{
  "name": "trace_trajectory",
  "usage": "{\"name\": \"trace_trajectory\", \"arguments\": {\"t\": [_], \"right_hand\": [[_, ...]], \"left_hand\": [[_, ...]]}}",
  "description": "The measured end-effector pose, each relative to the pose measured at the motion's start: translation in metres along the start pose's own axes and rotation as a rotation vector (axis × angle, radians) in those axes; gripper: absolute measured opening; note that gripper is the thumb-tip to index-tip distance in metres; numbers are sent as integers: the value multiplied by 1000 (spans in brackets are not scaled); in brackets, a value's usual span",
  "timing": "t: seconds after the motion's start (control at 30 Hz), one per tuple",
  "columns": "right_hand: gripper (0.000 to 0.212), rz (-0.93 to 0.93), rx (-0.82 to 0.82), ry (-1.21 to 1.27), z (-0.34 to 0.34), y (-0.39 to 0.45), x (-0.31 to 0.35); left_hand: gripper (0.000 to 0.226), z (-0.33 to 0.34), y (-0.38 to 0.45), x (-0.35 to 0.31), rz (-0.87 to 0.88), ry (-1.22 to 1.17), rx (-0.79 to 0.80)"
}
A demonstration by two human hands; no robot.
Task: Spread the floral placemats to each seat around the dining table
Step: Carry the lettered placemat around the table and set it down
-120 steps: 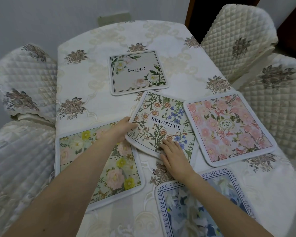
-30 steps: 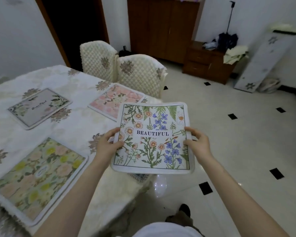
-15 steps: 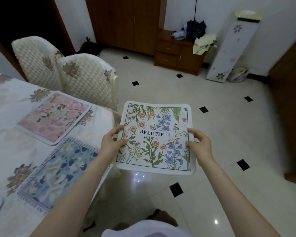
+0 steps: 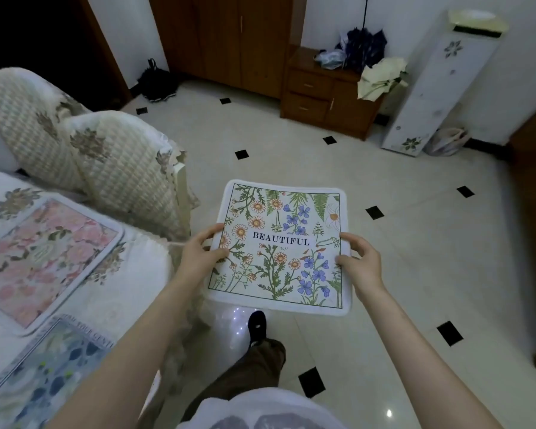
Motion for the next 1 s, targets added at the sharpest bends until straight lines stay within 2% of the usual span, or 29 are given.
{"name": "trace_trajectory", "arguments": {"t": [0.4, 0.63, 1.0], "right_hand": [[50, -91, 4, -14, 28, 235, 126], [52, -70, 66, -25, 37, 370, 156], [52, -87, 361, -104, 83, 618, 247]], "left_hand": [[54, -46, 226, -128, 73, -17, -3], [51, -52, 336, -156, 23, -105, -44], [51, -73, 493, -229, -1, -244, -363]]}}
Point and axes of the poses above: each hand's wrist, its own y-axis towards the middle knuckle, its own z-axis out of the palm, x = y × z, the point moved 1 cm from there along y, towards the middle knuckle, and after that the axes turned 14 degrees about x, right-handed, at the moved point
